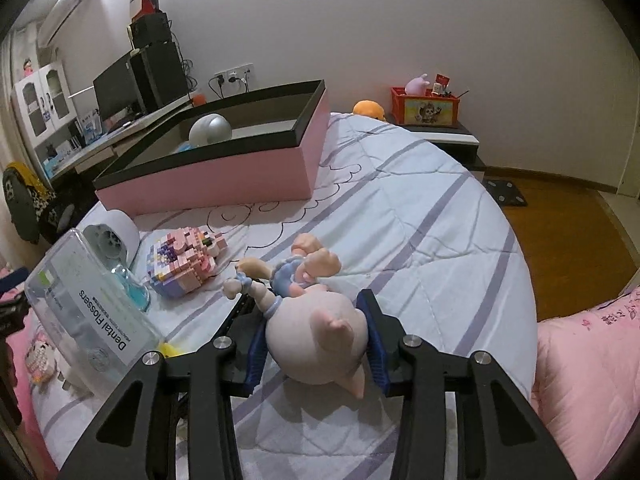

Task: Organize rigid objects
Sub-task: 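Grasp the pig doll with the right gripper while the left gripper grasps the copper jar, then carry the copper jar and pig doll into the pink box and release both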

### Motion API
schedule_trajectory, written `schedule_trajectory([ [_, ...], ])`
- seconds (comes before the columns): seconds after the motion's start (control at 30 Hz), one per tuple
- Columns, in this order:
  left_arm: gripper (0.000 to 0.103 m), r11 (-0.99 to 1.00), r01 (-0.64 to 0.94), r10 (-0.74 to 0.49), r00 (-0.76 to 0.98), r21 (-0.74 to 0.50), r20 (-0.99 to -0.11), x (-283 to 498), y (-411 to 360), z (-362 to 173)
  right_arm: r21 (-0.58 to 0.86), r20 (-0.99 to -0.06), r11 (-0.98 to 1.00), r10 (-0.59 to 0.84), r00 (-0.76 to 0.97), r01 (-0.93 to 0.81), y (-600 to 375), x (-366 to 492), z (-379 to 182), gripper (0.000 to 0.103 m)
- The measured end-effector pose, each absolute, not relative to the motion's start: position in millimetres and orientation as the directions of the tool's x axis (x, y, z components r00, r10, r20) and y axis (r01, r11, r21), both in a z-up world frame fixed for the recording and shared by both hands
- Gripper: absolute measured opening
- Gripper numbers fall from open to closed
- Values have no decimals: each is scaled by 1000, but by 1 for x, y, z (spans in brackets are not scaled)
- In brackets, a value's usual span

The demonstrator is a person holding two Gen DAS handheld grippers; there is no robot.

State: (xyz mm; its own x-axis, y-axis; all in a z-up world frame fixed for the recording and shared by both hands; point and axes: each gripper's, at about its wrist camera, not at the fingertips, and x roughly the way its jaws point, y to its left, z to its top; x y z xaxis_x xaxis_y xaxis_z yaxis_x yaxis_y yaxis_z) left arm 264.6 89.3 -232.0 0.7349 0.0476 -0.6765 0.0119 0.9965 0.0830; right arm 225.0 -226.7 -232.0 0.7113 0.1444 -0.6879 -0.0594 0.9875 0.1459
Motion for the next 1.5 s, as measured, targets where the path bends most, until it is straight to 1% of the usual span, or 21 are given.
schedule_trajectory([
  [0.1,103,998,3,44,747,69,-664,274,94,-229,123,-706,991,126,697,-54,-225,226,-235,42],
  [0.2,103,999,19,7,762,33,-648,282,97,-224,87,-710,995,101,697,-56,-220,226,-235,42],
  [0.33,103,998,58,-24,733,27,-680,304,92,-235,77,-713,996,92,695,-53,-220,226,-235,42],
  [0.4,101,997,76,-47,719,11,-694,313,88,-239,69,-716,996,87,693,-53,-218,225,-235,42],
  [0.43,98,997,82,-52,716,11,-696,315,87,-241,69,-716,996,86,693,-53,-218,225,-235,42],
  [0.47,86,996,91,-58,708,9,-704,318,86,-242,69,-717,996,86,692,-52,-219,226,-235,42],
  [0.5,78,994,106,-73,694,1,-716,321,84,-244,67,-717,996,84,692,-52,-218,226,-235,42],
  [0.53,67,992,124,-93,679,-12,-728,324,83,-246,65,-718,997,82,692,-52,-218,226,-234,42],
  [0.57,62,992,128,-92,667,-8,-740,327,81,-248,61,-719,997,79,691,-51,-217,226,-234,42],
  [0.6,60,991,130,-92,663,-6,-743,327,81,-249,58,-720,997,76,690,-50,-217,226,-234,42],
  [0.67,48,989,146,-113,668,-20,-736,325,81,-248,54,-720,997,74,690,-50,-217,226,-234,42],
  [0.87,48,991,136,-107,693,-17,-713,310,82,-241,61,-707,996,84,702,-57,-218,223,-232,42],
  [1.0,48,990,138,-110,718,-14,-687,295,77,-226,68,-678,996,91,729,-62,-217,218,-225,42],
  [1.17,48,988,152,-124,756,-12,-643,276,68,-202,64,-622,996,94,777,-69,-212,211,-199,42],
  [1.3,48,984,177,-158,775,-29,-612,267,55,-185,76,-571,992,124,811,-98,-205,205,-175,42],
  [1.4,48,979,200,-188,795,-44,-577,262,42,-170,86,-532,987,161,831,-136,-193,201,-157,42],
  [1.5,48,980,197,-189,832,-41,-522,256,31,-151,89,-500,982,188,845,-166,-180,198,-143,42],
])
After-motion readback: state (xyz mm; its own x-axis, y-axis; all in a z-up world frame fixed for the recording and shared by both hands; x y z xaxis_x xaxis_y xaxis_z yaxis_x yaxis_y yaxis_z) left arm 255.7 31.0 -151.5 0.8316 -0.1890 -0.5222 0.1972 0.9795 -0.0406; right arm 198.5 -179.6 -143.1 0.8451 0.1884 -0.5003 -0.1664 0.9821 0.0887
